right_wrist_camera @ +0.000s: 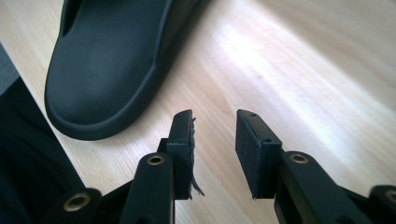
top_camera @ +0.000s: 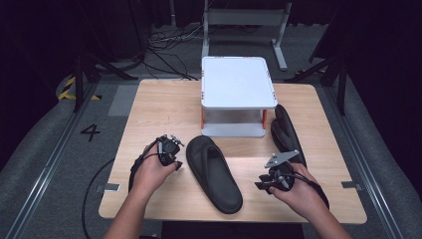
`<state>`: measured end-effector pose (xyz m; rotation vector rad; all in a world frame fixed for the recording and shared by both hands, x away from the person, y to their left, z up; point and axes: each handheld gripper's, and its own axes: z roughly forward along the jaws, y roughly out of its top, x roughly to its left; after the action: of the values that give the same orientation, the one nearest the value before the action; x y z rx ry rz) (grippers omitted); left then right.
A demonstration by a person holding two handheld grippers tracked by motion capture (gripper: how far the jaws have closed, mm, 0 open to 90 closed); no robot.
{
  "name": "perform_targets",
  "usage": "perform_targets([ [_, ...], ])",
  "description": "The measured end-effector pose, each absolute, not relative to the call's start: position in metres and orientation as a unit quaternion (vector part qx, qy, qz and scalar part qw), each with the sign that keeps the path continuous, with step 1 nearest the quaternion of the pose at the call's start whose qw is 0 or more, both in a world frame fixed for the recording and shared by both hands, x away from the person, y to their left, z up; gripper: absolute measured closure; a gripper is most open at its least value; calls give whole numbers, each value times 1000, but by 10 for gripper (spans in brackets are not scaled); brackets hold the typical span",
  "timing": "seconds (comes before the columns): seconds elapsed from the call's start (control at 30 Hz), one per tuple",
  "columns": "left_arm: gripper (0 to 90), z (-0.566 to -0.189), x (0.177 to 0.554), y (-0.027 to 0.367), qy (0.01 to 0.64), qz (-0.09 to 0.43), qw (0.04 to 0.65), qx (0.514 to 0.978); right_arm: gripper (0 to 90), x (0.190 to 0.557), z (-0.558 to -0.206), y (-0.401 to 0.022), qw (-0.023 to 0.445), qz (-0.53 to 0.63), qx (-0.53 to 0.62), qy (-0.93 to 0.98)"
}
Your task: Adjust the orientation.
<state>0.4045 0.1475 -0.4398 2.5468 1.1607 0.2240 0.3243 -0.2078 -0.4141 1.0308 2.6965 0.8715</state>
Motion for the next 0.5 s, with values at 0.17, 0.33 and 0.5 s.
perform_targets([
  [0.17, 680, -445, 417, 127, 381, 70, 162, 907, 686, 320, -408, -223, 80, 296, 360, 881],
  [0.33, 663, -447, 425, 109, 358, 71, 187, 912, 687, 316, -415, -224, 68, 281, 364, 885],
  [0.5, 629, -450, 434, 86, 342, 68, 212, 913, 687, 312, -424, -226, 56, 265, 378, 886],
])
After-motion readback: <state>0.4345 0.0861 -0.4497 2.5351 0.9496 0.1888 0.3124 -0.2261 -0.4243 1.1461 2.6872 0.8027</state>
